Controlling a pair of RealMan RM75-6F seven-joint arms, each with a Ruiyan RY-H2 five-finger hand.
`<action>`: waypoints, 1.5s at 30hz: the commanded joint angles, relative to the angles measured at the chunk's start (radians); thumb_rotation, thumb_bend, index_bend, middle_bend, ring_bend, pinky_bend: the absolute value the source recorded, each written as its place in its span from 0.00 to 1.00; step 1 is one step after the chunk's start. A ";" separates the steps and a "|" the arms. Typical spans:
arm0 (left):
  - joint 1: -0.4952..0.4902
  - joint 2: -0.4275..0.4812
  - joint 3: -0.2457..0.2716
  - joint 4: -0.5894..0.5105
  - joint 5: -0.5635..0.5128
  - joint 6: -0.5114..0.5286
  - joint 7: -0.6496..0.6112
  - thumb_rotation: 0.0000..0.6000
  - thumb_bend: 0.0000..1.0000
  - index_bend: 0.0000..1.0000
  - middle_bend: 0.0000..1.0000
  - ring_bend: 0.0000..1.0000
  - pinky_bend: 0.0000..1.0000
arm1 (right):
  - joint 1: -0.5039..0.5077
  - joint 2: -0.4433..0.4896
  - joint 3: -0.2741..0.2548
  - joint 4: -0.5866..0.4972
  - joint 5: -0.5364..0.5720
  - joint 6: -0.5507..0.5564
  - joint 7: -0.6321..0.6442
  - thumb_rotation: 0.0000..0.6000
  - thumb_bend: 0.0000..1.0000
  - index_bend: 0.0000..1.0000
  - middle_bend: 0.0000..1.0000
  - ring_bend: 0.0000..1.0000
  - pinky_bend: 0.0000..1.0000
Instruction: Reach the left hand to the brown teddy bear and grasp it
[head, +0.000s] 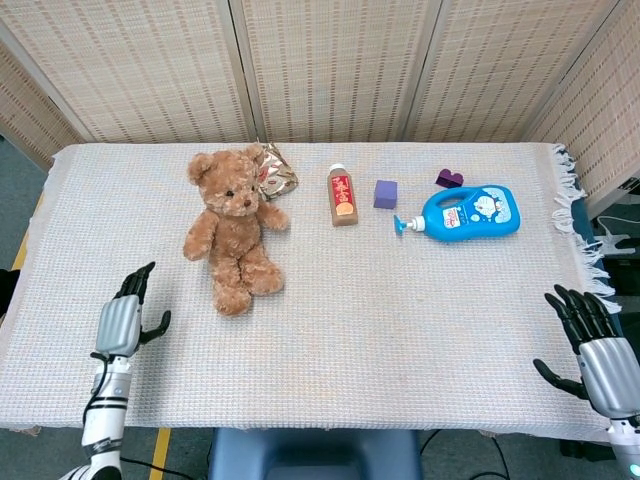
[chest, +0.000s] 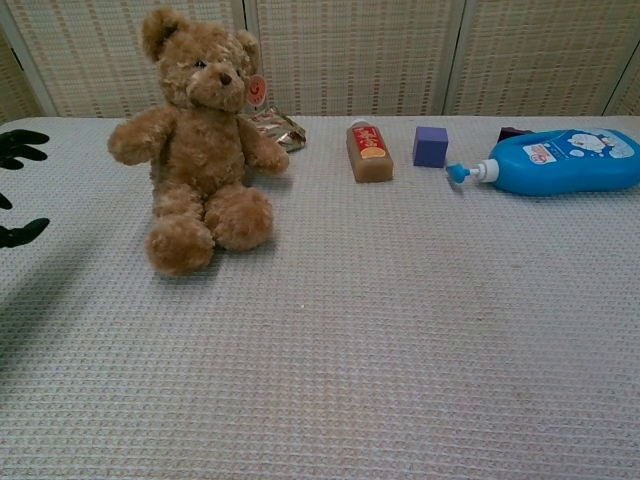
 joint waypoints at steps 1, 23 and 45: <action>-0.077 -0.092 -0.083 0.041 -0.113 -0.040 0.050 1.00 0.37 0.00 0.09 0.10 0.30 | 0.001 0.004 -0.003 -0.001 -0.001 -0.004 0.003 1.00 0.09 0.00 0.00 0.00 0.04; -0.310 -0.236 -0.294 0.062 -0.434 -0.051 0.198 1.00 0.36 0.00 0.11 0.12 0.32 | 0.007 0.022 -0.013 -0.013 -0.002 -0.023 0.018 1.00 0.09 0.00 0.00 0.00 0.05; -0.390 -0.365 -0.313 0.243 -0.408 0.076 0.062 1.00 0.36 0.16 0.32 0.29 0.38 | 0.016 0.024 -0.011 -0.021 0.012 -0.044 0.016 1.00 0.09 0.00 0.00 0.00 0.05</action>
